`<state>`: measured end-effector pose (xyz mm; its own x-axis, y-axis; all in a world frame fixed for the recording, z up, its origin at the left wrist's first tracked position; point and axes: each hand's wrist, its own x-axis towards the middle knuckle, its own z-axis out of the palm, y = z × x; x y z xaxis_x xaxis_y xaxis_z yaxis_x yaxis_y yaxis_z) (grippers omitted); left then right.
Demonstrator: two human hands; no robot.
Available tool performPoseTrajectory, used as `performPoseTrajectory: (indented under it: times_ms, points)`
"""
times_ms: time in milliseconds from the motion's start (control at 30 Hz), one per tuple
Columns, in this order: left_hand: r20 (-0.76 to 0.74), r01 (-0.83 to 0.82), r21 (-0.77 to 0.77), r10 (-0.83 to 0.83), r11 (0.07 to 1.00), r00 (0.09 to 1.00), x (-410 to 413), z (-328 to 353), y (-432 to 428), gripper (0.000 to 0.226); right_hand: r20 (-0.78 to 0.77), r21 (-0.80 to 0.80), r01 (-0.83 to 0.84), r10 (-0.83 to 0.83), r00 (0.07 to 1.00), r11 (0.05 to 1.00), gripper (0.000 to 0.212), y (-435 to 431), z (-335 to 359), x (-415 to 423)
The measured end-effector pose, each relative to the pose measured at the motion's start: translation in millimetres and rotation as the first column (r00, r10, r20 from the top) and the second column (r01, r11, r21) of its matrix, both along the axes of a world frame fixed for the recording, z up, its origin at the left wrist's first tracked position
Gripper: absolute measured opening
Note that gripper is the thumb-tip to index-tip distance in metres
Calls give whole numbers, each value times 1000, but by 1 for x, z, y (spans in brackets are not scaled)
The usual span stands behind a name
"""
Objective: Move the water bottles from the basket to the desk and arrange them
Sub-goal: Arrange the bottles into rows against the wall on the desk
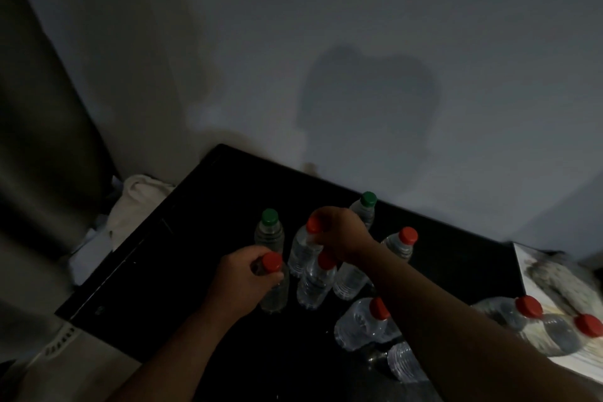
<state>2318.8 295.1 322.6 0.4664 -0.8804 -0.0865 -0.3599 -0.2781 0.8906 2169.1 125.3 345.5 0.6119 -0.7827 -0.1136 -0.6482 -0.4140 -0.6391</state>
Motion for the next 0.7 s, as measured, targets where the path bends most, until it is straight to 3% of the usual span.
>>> performPoseTrajectory:
  times_ms: [167,300,467,600,700]
  points:
    - [20,-43,-118,46,992,999,-4,20,2,28,153,-26,-18,22,988,1000,24,6,19,-10]
    - [-62,-116,-237,105,965,993,-15,49,-2,28,298,-24,-22,28,954,999,15,12,48,-18]
    - [-10,-125,-380,131,916,991,-25,98,-8,26,436,-15,8,-1,900,1000,11,21,99,-32]
    - [48,-114,-469,154,876,987,-33,144,-15,19,499,-113,50,13,867,992,13,22,137,-46]
    - [10,-157,-544,193,825,981,-38,177,-23,23,528,-174,74,30,849,982,13,23,165,-58]
